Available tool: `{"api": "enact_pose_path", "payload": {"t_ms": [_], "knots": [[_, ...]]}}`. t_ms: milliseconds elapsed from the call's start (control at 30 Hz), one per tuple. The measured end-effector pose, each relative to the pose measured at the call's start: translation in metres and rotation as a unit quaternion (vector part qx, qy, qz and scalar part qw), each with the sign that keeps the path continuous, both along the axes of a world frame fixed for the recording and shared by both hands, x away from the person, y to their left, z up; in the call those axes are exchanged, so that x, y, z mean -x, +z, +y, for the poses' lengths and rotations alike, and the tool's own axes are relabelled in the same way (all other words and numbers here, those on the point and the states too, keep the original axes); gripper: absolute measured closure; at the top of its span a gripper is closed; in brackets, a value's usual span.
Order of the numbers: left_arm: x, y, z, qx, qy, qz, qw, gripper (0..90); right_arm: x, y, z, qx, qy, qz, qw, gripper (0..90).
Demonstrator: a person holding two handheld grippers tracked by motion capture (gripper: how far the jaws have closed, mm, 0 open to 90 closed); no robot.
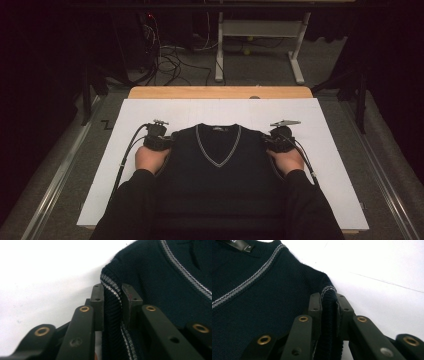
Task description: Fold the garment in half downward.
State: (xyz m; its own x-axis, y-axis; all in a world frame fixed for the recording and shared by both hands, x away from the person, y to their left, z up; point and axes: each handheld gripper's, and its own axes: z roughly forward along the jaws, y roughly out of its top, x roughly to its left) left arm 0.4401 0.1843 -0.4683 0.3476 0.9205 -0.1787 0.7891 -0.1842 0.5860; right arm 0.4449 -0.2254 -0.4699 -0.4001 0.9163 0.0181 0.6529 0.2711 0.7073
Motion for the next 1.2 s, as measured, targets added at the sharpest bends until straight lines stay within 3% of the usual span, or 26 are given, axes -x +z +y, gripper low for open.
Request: {"api": "enact_pose_path", "payload": {"t_ms": [67,133,233,333,500,667,933,1000,1067,1200], "knots": [[0.001,0.004,0.002,0.011,-0.001,-0.006,0.9999,71.5,0.0,0.002,0.0,0.003,0.003,0.003,1.0,79.1],[0.004,0.012,0.003,0.02,0.005,-0.032,0.9993,71.5,0.002,0.005,0.0,0.013,0.005,-0.008,0.9999,79.1],[0.007,0.025,0.006,0.042,0.014,-0.063,0.997,71.5,0.004,0.014,-0.004,0.005,0.003,-0.029,0.9996,79.1],[0.008,0.035,0.006,0.034,0.016,-0.091,0.9951,71.5,0.006,0.026,-0.009,-0.006,-0.001,-0.054,0.9985,79.1],[0.009,0.053,0.007,0.052,0.021,-0.136,0.9891,71.5,0.008,0.042,-0.017,-0.017,-0.01,-0.091,0.9956,79.2],[0.008,0.069,0.01,0.062,0.029,-0.167,0.9836,71.4,0.009,0.063,-0.023,-0.022,-0.013,-0.133,0.9908,79.0],[0.007,0.091,0.017,0.077,0.043,-0.205,0.9747,71.4,0.006,0.096,-0.022,-0.037,-0.015,-0.18,0.9828,79.0],[0.007,0.094,0.017,0.088,0.041,-0.202,0.9746,71.4,0.006,0.104,-0.02,-0.036,-0.018,-0.191,0.9807,79.0],[0.008,0.094,0.016,0.085,0.042,-0.201,0.9751,71.4,0.006,0.108,-0.018,-0.04,-0.021,-0.198,0.9791,79.0],[0.009,0.098,0.018,0.09,0.047,-0.209,0.9727,71.4,0.006,0.112,-0.014,-0.038,-0.024,-0.203,0.9782,79.0]]}}
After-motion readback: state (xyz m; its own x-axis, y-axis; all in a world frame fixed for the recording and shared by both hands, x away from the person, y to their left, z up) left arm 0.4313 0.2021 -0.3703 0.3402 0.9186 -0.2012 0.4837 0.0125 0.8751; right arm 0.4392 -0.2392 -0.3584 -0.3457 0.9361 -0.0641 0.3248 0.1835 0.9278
